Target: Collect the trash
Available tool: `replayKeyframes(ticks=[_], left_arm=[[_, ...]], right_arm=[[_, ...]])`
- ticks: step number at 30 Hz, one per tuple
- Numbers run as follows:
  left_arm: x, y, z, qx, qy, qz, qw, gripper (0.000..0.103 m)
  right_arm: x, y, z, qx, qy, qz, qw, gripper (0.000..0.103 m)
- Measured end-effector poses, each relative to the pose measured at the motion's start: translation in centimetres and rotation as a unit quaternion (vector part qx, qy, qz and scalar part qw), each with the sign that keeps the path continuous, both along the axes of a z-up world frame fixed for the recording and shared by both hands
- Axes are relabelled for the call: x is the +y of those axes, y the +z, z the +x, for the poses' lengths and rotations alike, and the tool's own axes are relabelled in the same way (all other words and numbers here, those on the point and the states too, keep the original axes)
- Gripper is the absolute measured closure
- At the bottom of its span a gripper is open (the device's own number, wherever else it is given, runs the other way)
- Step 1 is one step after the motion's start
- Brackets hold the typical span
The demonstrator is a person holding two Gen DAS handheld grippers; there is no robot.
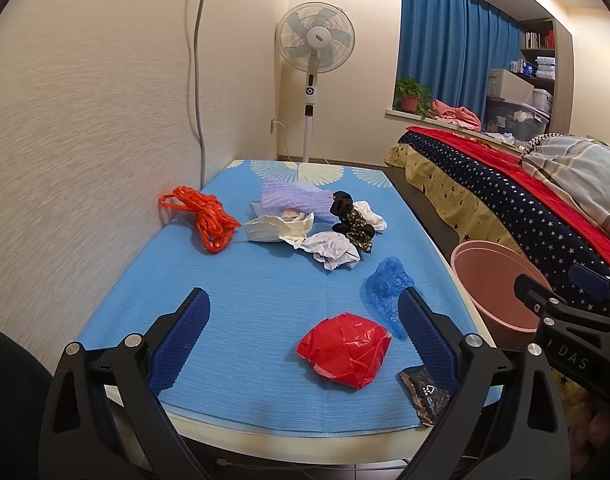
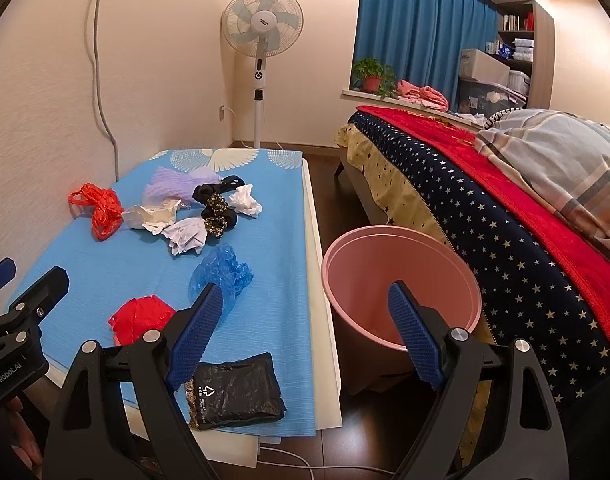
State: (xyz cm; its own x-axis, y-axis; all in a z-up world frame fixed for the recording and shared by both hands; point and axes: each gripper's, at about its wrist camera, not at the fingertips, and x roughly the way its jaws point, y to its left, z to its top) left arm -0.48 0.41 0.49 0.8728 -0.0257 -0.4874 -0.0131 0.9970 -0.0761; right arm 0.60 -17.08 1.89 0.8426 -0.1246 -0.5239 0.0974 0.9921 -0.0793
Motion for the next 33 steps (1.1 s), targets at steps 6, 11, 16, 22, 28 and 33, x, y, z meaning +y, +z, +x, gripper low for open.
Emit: replayKeyframes(ticks=[6,11,16,22,28,33], left_arm=[[0.0,0.03,0.02,-0.001,-0.001,0.0,1.0,0.011],[-0.01,0.05,0.02,-0.001,-0.001,0.0,1.0,0.011],[-0.01,0.05,0.01,-0.001,-0.001,0.0,1.0,0.011],[-0.02,0.05,0.02,-0.002,-0.001,0.0,1.0,0.011],[-0.02,0.06,-0.01,-0.002,-0.001,0.0,1.0,0.011],[-0.02,0.05,-0.01,-0.002,-0.001,0.0,1.0,0.011]], right_arm=[[0.13,0.18,-0.07,-0.002,0.001,0.0,1.0,0.02],[0.25,0.28,-0.14,-0.004,0.001,-0.001,1.0,0.02],[0.22,0.27,-0.14,-0.004,0.001,-0.001,1.0,0.02],[0.26,0.29,-0.12,-0.004,0.001,-0.001,1.0,0.02],[0.22,0.26,-0.14,-0.004,0.001,-0.001,1.0,0.02],[0.21,0.25,-0.14,-0.004,0.001,-0.001,1.0,0.02]])
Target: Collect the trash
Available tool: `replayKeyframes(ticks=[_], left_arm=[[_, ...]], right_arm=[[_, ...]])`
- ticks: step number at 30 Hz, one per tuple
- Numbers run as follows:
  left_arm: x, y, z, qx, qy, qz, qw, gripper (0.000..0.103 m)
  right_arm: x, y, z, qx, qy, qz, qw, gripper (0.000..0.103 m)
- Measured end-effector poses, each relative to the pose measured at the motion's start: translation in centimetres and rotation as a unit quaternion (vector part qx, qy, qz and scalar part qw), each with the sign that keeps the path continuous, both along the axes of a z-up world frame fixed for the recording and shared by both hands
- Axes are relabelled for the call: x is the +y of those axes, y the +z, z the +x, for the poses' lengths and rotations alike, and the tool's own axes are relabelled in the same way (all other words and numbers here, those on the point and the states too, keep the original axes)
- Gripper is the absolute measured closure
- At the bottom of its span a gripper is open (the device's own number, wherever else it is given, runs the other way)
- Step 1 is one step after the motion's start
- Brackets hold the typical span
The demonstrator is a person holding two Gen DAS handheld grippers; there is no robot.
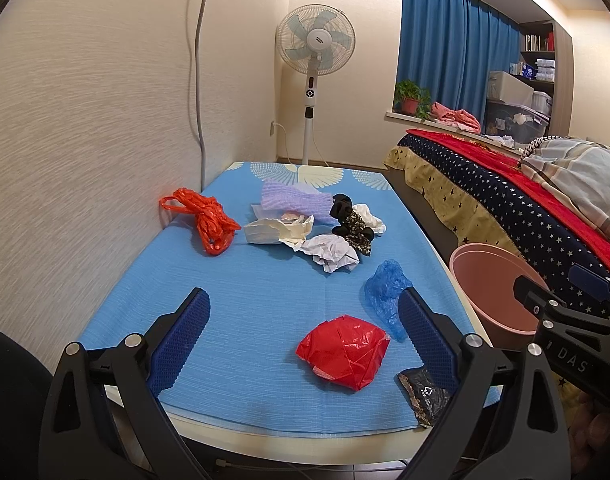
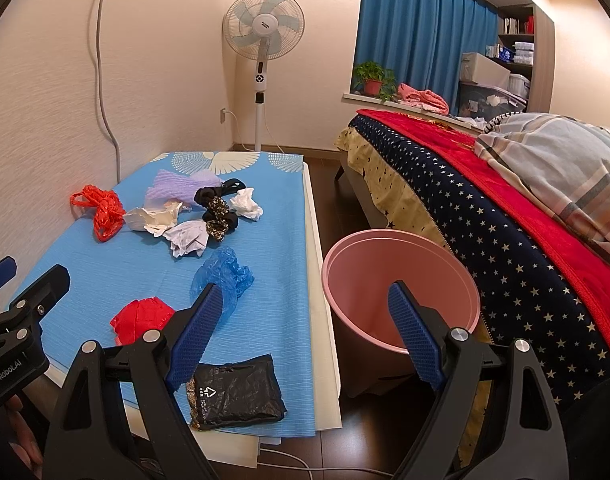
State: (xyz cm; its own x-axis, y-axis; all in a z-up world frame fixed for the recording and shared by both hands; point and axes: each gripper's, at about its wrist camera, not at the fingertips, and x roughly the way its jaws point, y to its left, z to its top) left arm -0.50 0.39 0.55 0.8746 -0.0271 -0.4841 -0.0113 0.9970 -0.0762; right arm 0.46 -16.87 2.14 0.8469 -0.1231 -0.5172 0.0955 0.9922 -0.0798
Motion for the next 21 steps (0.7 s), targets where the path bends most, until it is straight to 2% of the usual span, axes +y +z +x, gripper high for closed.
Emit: replayKeyframes(ticks=[5,10,16,21], left_arm=[[0.1,0.0,0.1,0.002,0.001,-0.001,1.0,0.011],[0.6,0.2,0.4,0.005,0.008,-0.011,0.9999,0.014],[1.0,0.2,0.7,0.004,0.017,-0.025,0.9995,0.014],[1.4,0.0,1.0,0.007,0.022,-0.038,0.999,0.014]], right_arm=[[-0.3,-0.3,0.2,0.014,0.0,0.008,1.0,0.022],[-1.5,-2.2,0.7,0.059,-0.001,0.038,0.998,0.046],[-1.5,-4.9,1.2,0.097,0.02,0.048,0.994,0.048],[-0.7,-7.8,1.9,0.146,0.036,0.054,0.987,0.046]])
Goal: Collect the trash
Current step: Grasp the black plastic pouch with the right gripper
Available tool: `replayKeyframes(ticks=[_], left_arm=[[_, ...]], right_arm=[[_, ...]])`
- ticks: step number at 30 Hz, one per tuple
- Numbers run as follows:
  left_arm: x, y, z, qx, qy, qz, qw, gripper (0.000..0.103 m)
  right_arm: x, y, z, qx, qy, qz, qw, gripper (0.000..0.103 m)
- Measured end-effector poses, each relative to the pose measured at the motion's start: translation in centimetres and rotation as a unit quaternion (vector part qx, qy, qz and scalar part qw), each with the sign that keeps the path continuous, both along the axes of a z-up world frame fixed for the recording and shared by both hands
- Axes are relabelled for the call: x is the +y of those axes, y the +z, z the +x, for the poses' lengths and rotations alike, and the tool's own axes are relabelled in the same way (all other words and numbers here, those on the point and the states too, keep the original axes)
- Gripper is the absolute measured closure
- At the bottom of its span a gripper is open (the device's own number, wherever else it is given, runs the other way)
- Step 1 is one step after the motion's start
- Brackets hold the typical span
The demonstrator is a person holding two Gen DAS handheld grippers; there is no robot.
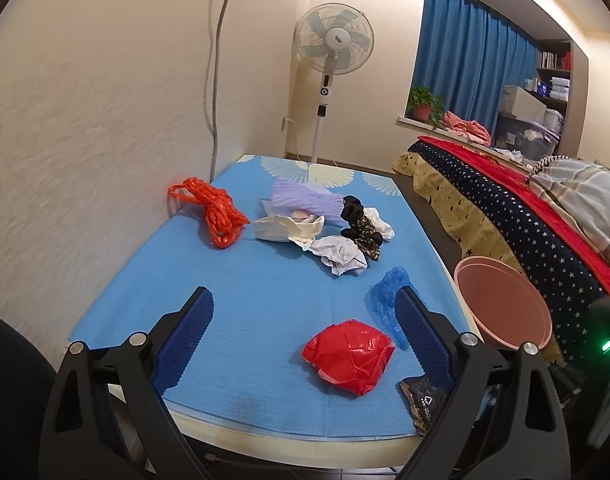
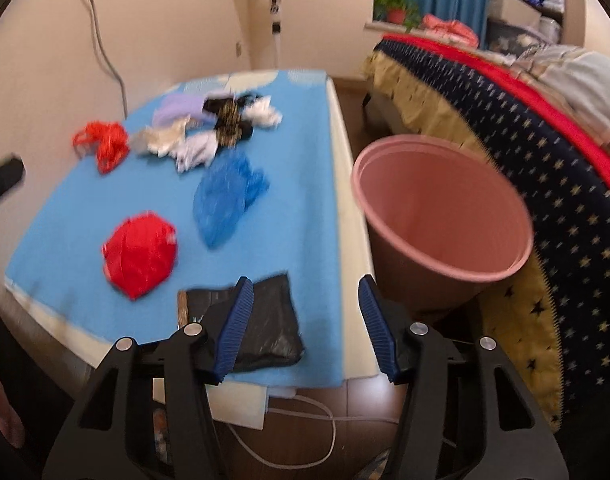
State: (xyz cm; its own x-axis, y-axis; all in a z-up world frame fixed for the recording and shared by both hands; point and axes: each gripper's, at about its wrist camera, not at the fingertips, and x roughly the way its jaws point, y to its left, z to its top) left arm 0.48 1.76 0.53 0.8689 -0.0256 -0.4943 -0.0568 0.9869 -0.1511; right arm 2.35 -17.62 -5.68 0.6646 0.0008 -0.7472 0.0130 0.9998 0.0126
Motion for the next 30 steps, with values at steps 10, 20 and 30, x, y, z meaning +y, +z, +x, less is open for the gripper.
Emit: replayKeyframes(ticks=[10,20,30], left_arm=[[-0.1,-0.5,0.4,0.008,0.001,-0.012,0.9999,0.014],[-0.4,-1.7,1.6,0.032,0.003,-0.012,0.9994,0.014],[-0.7,-3.1,3.2,0.058,0.004,-0.015,0.9982,0.015]], right_arm=[[0.8,-2.7,0.9,0.031,0.017,0.006,0.999,0.04],[2.8,-2.1,0.7,0.016,0.064,-0.022,0.998,0.103],[1.5,-2.1,1.3,0.031,0.065,0.056,0.996,0.051]])
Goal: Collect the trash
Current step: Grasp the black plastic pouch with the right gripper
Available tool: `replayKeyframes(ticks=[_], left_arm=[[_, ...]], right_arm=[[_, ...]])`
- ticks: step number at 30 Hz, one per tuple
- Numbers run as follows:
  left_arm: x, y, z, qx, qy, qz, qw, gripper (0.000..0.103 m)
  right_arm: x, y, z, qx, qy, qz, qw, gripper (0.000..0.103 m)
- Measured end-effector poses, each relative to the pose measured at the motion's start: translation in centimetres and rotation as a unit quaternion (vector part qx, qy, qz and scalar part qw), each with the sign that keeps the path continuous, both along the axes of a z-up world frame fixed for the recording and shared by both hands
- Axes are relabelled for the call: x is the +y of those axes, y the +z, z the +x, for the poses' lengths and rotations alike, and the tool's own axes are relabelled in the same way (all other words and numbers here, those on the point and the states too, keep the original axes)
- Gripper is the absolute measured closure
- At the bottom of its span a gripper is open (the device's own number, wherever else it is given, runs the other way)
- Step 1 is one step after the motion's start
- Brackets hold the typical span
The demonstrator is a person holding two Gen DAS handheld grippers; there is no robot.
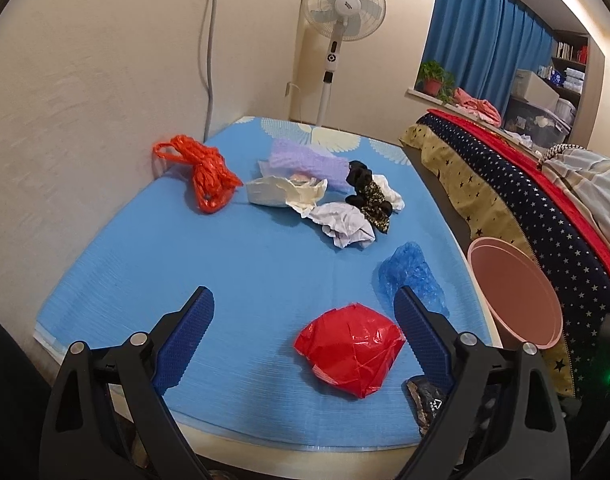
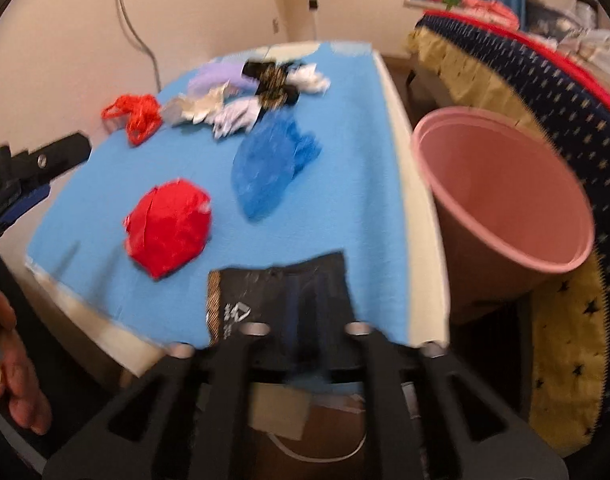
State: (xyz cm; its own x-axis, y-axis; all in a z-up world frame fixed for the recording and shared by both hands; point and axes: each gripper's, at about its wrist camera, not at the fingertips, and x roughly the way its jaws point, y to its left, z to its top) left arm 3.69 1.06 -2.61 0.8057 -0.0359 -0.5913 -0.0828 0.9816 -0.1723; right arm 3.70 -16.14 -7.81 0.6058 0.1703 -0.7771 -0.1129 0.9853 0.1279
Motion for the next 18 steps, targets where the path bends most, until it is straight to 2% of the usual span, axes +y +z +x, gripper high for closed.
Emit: replayKeyframes(ticks=[1,3,6,8,12,15,18], left_arm=[[0.1,-0.1,0.1,0.001,0.001,-0.001,1.0,0.015],[0.2,-0.2,0.3,0.004,0.004,-0.005,1.0,0.015],[0.3,-0.5,0.7,0.009,0.005,-0.008,0.9999,0.015],[0.2,-0.6,0.8,0.012,0.005,-0.009,0.9999,0.015],[0.1,-1.0,1.2,0.02,0.002,-0.008,0.9998,0.015],[0.0,-1.5,1.4,0.029,0.0,-0.008,0.9996,0.015],[-0.3,-1.9,1.7,0.038,-0.003,-0.006,0.9993,0.015]], right_arm=[[0.1,0.0,-0.1,-0.004,0.002,0.001,1.0,0.034],[0.6,-0.1,0.0,-0.003,0.018,0.0,1.0,0.03],[1.2,-0.9,0.2,0.01,0.024,-0.01,1.0,0.019],[1.8,-1.1,0.3,0.01,0.033,-0.032,0.999,0.017],[1.8,-1.0,0.2,0.006,0.032,-0.052,0.998,0.021],[1.0,-0.7,0.5,0.004,0.014,-0.048,0.999,0.037],[0.4,-0.6,0.8,0.003,0.005,-0.043,0.999,0.043]])
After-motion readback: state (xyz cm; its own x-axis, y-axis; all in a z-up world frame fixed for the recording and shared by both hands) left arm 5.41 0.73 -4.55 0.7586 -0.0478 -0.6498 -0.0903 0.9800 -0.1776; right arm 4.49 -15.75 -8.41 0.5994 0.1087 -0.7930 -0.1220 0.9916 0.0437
